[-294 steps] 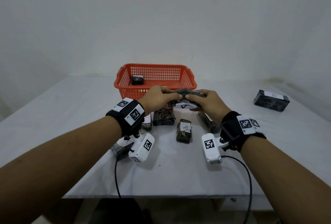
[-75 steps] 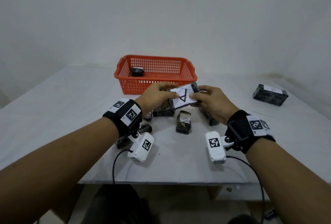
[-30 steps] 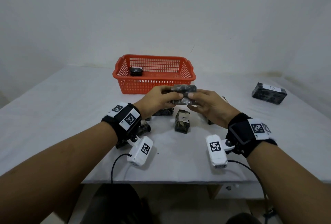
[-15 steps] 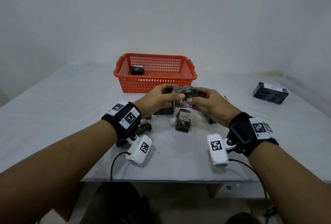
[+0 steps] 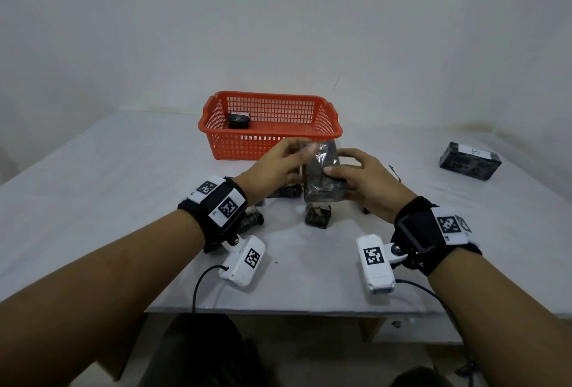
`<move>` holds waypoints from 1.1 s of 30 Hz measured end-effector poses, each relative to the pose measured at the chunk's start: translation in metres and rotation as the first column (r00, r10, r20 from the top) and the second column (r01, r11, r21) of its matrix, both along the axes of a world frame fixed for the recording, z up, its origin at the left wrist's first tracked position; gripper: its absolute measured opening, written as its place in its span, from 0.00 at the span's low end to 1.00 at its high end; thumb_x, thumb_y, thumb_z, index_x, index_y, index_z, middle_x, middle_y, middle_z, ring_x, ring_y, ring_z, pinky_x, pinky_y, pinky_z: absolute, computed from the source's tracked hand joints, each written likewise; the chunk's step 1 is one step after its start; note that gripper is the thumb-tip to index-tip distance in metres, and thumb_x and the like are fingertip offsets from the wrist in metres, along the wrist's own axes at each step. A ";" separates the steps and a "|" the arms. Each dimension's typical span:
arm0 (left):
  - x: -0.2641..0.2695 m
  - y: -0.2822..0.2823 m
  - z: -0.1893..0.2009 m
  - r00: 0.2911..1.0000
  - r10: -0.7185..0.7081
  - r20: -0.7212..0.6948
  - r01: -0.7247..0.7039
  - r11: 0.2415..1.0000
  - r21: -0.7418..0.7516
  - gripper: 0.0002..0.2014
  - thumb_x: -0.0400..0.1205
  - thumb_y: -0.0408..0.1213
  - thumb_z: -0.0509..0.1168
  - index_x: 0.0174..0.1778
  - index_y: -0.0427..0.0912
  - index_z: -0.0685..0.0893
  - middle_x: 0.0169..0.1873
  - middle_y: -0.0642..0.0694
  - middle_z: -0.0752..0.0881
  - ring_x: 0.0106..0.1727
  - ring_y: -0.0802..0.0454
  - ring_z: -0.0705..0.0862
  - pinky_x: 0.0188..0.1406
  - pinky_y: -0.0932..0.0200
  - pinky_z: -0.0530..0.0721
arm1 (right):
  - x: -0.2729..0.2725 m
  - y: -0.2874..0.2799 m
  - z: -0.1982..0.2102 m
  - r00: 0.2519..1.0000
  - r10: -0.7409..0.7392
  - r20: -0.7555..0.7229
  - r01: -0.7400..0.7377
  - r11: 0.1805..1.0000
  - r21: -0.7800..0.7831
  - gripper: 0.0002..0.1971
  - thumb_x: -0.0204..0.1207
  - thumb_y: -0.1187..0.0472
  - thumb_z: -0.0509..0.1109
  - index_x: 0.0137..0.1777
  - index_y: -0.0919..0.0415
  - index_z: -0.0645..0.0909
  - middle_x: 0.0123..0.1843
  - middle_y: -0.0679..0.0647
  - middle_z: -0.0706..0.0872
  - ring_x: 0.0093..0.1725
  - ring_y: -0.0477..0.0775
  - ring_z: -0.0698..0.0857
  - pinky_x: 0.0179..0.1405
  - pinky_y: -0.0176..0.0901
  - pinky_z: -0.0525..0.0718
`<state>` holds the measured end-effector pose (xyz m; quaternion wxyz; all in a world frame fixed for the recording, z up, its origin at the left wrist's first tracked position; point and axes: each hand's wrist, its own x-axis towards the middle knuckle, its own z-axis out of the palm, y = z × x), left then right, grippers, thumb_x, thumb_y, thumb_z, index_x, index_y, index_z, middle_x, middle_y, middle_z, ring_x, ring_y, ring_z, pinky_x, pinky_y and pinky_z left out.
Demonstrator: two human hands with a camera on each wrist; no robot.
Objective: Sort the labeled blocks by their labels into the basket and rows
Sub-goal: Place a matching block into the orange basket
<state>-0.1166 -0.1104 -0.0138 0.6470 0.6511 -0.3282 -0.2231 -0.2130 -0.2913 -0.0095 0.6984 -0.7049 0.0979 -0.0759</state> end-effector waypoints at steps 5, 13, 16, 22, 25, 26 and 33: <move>0.002 -0.002 0.004 0.978 0.163 0.127 -0.160 0.987 -0.033 0.16 0.83 0.28 0.73 0.68 0.37 0.85 0.59 0.40 0.92 0.58 0.46 0.93 0.55 0.55 0.93 | -0.003 0.001 0.008 0.998 0.008 0.066 -0.004 0.999 -0.054 0.28 0.78 0.66 0.79 0.75 0.52 0.76 0.62 0.62 0.92 0.58 0.64 0.93 0.55 0.60 0.93; 0.000 0.004 0.009 0.969 0.179 0.168 -0.161 0.980 -0.115 0.29 0.75 0.20 0.78 0.71 0.38 0.79 0.67 0.43 0.87 0.63 0.46 0.90 0.62 0.44 0.92 | -0.008 0.004 0.019 0.989 0.082 -0.123 -0.075 0.995 0.065 0.27 0.82 0.36 0.68 0.71 0.54 0.83 0.66 0.62 0.88 0.64 0.70 0.90 0.66 0.67 0.88; -0.002 0.004 0.010 0.966 0.136 0.221 -0.111 0.986 -0.125 0.29 0.72 0.16 0.78 0.66 0.40 0.81 0.66 0.44 0.87 0.63 0.46 0.90 0.60 0.46 0.92 | -0.006 0.008 0.020 0.997 0.056 -0.051 -0.049 0.992 0.120 0.23 0.84 0.41 0.67 0.70 0.55 0.84 0.68 0.59 0.86 0.63 0.66 0.89 0.63 0.63 0.90; 0.001 0.008 0.003 0.943 0.080 0.323 -0.083 0.997 -0.006 0.34 0.72 0.47 0.83 0.73 0.48 0.79 0.67 0.50 0.87 0.69 0.52 0.87 0.71 0.46 0.86 | -0.002 0.005 0.018 1.000 -0.005 -0.011 0.005 1.000 -0.008 0.17 0.84 0.52 0.71 0.65 0.63 0.87 0.57 0.60 0.92 0.57 0.60 0.91 0.67 0.57 0.87; 0.002 0.007 0.003 0.988 0.034 0.151 -0.047 0.995 0.083 0.33 0.77 0.62 0.72 0.73 0.45 0.82 0.64 0.48 0.90 0.67 0.51 0.88 0.73 0.45 0.84 | -0.001 0.004 0.017 0.998 -0.029 0.062 0.032 0.998 -0.045 0.18 0.83 0.56 0.73 0.68 0.68 0.85 0.59 0.63 0.92 0.58 0.60 0.90 0.66 0.55 0.87; 0.003 0.006 0.002 0.995 0.014 0.099 -0.022 0.997 0.078 0.27 0.80 0.58 0.71 0.69 0.43 0.84 0.62 0.45 0.91 0.65 0.48 0.89 0.73 0.43 0.85 | 0.000 0.004 0.016 0.997 -0.031 0.074 0.034 0.998 -0.044 0.19 0.83 0.58 0.74 0.69 0.69 0.84 0.61 0.65 0.91 0.59 0.61 0.91 0.67 0.55 0.87; 0.005 0.003 0.001 0.997 0.071 -0.006 -0.071 0.996 -0.049 0.12 0.87 0.35 0.70 0.62 0.33 0.87 0.60 0.36 0.92 0.61 0.41 0.92 0.70 0.43 0.88 | 0.002 -0.001 0.010 0.995 0.085 0.042 -0.085 0.996 -0.004 0.27 0.73 0.60 0.81 0.72 0.65 0.83 0.68 0.63 0.90 0.68 0.56 0.88 0.75 0.51 0.82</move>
